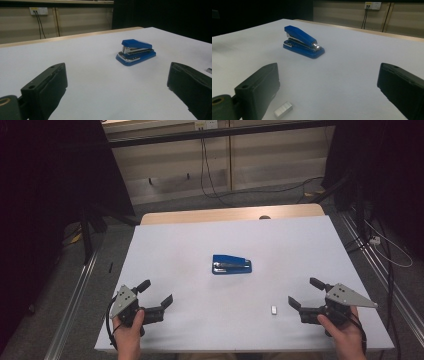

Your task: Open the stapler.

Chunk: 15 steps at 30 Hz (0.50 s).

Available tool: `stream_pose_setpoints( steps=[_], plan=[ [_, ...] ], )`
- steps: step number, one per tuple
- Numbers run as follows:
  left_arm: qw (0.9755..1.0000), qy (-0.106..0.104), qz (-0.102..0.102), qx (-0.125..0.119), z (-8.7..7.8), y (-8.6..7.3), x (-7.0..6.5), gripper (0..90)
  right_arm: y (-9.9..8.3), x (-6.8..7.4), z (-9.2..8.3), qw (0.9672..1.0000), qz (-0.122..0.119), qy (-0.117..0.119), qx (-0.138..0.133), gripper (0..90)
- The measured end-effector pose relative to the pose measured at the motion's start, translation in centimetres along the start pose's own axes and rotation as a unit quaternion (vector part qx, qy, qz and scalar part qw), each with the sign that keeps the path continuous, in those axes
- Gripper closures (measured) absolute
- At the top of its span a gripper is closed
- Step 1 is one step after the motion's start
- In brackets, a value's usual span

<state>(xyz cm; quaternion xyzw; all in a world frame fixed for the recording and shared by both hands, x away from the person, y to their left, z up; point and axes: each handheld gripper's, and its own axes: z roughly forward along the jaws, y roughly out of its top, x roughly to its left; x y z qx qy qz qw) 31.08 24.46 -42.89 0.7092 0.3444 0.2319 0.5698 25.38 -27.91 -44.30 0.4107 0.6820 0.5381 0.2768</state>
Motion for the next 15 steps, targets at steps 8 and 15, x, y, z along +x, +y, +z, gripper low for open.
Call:
stream_pose_setpoints(
  steps=[8, 15],
  plan=[
    [1.0000, -0.001, -0.001, -0.003, 0.03, 0.15, 0.01, 3.1, 0.02, 0.09, 0.14, 1.0000, -0.004, 0.004, 0.005, 4.0],
    [0.9999, -0.012, 0.007, 0.003, 0.76, 0.45, -0.26, 3.1, 0.25, -0.08, 0.31, 0.9998, -0.016, 0.005, 0.009, 4.1]
  ],
)
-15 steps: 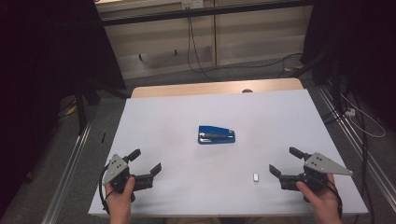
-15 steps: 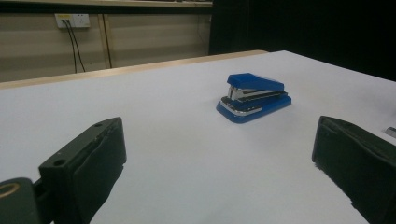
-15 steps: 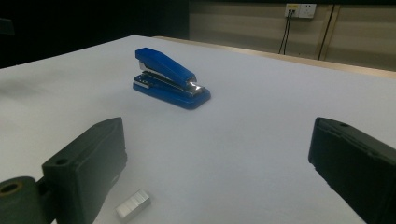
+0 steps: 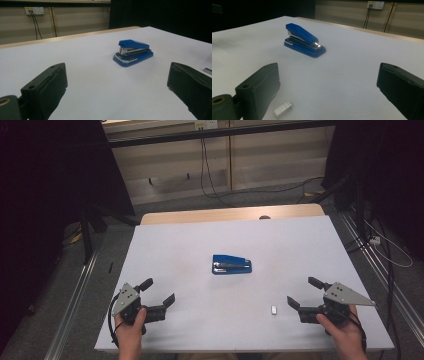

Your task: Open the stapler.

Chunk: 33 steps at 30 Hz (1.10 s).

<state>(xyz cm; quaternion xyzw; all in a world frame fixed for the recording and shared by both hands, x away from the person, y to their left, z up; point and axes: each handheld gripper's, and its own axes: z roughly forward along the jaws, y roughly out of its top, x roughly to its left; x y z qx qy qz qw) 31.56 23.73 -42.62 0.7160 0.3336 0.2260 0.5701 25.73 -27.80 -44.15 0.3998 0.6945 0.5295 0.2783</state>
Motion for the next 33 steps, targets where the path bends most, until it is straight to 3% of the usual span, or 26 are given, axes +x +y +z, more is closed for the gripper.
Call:
stream_pose_setpoints(
  steps=[6, 19, 33],
  plan=[
    [0.9999, -0.013, 0.002, 0.000, 0.9, 0.7, -0.4, 3.0, 0.6, -0.3, 0.5, 0.9999, -0.013, -0.007, 0.006, 4.1],
    [0.9994, -0.034, -0.004, 0.001, 3.0, 2.0, -1.2, 3.0, 2.1, 0.0, 1.9, 1.0000, -0.009, 0.000, 0.003, 4.2],
    [0.9983, -0.054, -0.008, 0.020, 5.9, 2.7, -1.9, 3.0, 3.4, 0.5, 4.2, 0.9997, -0.007, 0.023, 0.007, 3.9]
  ],
)
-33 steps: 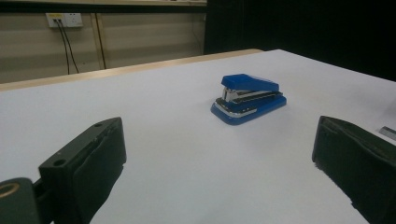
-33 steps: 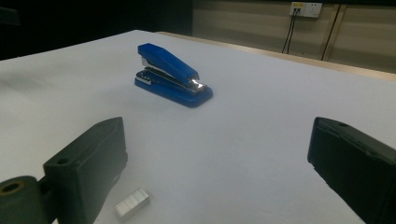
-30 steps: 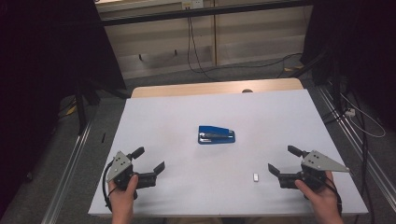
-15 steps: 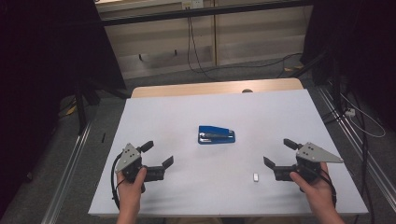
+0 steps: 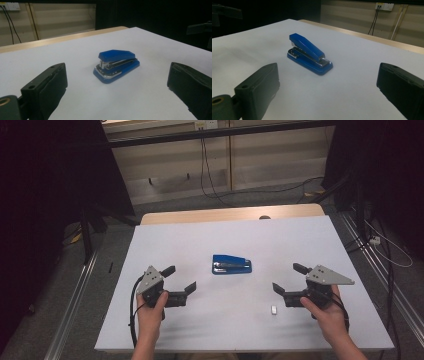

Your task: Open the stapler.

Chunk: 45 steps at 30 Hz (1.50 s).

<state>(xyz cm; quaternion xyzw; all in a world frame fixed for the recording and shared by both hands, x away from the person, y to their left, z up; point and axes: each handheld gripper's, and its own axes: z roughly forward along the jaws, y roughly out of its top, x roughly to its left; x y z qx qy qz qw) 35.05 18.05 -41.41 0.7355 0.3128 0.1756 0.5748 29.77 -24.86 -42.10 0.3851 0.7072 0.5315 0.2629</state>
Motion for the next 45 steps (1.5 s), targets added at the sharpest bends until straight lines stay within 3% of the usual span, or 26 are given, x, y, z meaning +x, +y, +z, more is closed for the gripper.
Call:
stream_pose_setpoints(
  steps=[16, 19, 29, 37, 41, 45],
  plan=[
    [0.9999, -0.016, -0.003, 0.001, 2.6, 0.8, -0.1, 3.1, 1.1, -0.2, 2.0, 1.0000, 0.004, 0.007, 0.004, 3.7],
    [0.9996, -0.026, -0.008, 0.004, 3.2, 1.0, -0.1, 3.1, 1.5, -0.1, 2.7, 0.9999, 0.000, 0.007, 0.007, 3.8],
    [0.9994, -0.023, -0.006, 0.024, 5.1, 0.8, 0.3, 3.4, 2.5, 0.3, 4.5, 0.9998, -0.007, 0.016, 0.013, 3.7],
    [0.9987, -0.033, -0.005, 0.038, 6.2, 1.0, 0.3, 3.4, 3.2, 0.7, 5.6, 0.9995, -0.014, 0.020, 0.017, 3.6],
    [0.9985, -0.021, 0.002, 0.051, 6.7, 1.2, 0.4, 2.9, 3.7, 0.7, 6.4, 0.9996, -0.011, 0.022, 0.017, 3.4],
    [0.9986, -0.021, 0.000, 0.048, 7.1, 1.3, 0.5, 2.9, 4.3, 1.0, 7.4, 0.9994, -0.015, 0.026, 0.019, 3.5]
  ],
)
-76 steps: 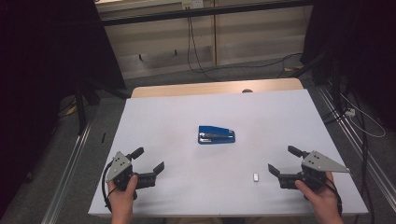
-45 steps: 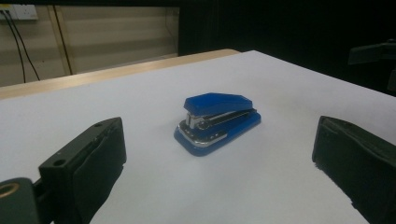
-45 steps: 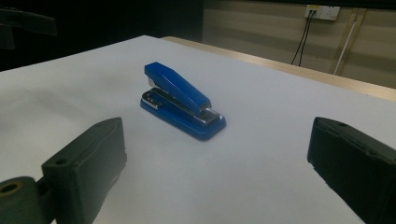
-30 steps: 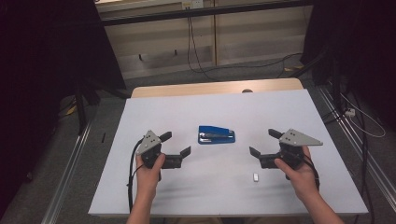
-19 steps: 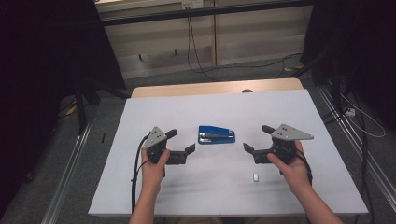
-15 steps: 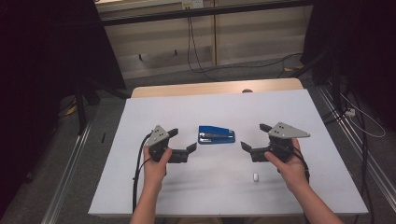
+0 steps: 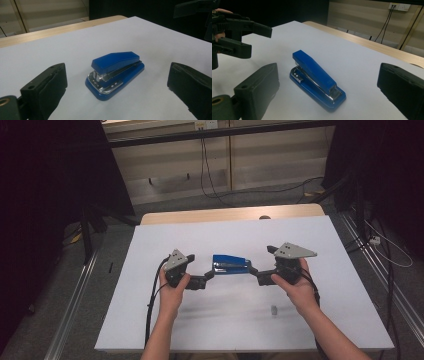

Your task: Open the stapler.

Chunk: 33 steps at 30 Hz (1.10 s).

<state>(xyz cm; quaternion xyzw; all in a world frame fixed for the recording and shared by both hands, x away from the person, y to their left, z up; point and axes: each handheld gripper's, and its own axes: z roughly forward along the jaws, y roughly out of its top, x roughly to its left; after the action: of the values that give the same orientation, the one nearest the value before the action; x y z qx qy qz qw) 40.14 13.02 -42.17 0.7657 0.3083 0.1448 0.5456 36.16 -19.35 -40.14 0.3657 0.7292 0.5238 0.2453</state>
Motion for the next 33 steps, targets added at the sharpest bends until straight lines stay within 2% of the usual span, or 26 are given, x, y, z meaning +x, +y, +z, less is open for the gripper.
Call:
stream_pose_setpoints(
  steps=[3, 9, 11, 14, 16, 20, 21, 27, 29, 33],
  plan=[
    [0.9999, -0.001, 0.006, 0.014, 0.3, 0.2, 0.3, 2.8, 0.3, 0.0, 0.7, 1.0000, -0.002, 0.001, 0.003, 3.6],
    [0.9998, -0.012, -0.015, 0.005, 0.8, 0.5, 0.7, 2.6, 0.7, 0.1, 1.9, 0.9998, -0.011, -0.003, 0.013, 3.6],
    [0.9998, -0.012, -0.015, 0.004, 1.0, 0.5, 0.9, 2.8, 1.0, 0.1, 2.4, 0.9998, -0.009, -0.002, 0.016, 3.6],
    [0.9998, -0.005, -0.017, 0.013, 1.2, 0.3, 1.2, 2.8, 1.2, 0.1, 3.0, 0.9998, -0.012, -0.004, 0.016, 3.5],
    [0.9997, -0.007, -0.019, 0.017, 1.3, 0.2, 1.2, 2.8, 1.3, 0.1, 3.3, 0.9998, -0.012, -0.005, 0.017, 3.4],
    [0.9997, -0.005, -0.009, 0.022, 1.3, 0.1, 1.3, 3.1, 1.4, 0.1, 4.0, 0.9997, -0.007, -0.009, 0.020, 3.2],
    [0.9997, -0.005, -0.014, 0.020, 1.3, 0.1, 1.3, 3.0, 1.4, 0.1, 4.3, 0.9997, -0.007, -0.010, 0.022, 3.3],
    [0.9994, -0.003, -0.010, 0.033, 1.3, 0.0, 1.6, 2.9, 1.5, 0.0, 5.5, 0.9992, -0.009, -0.015, 0.037, 3.3],
    [0.9994, -0.009, -0.012, 0.033, 1.3, -0.1, 1.6, 2.9, 1.6, 0.0, 5.9, 0.9992, -0.004, -0.013, 0.036, 3.4],
    [0.9992, -0.002, -0.004, 0.039, 1.3, -0.2, 1.8, 2.8, 1.7, 0.4, 7.0, 0.9991, -0.003, -0.007, 0.043, 4.2]
  ],
)
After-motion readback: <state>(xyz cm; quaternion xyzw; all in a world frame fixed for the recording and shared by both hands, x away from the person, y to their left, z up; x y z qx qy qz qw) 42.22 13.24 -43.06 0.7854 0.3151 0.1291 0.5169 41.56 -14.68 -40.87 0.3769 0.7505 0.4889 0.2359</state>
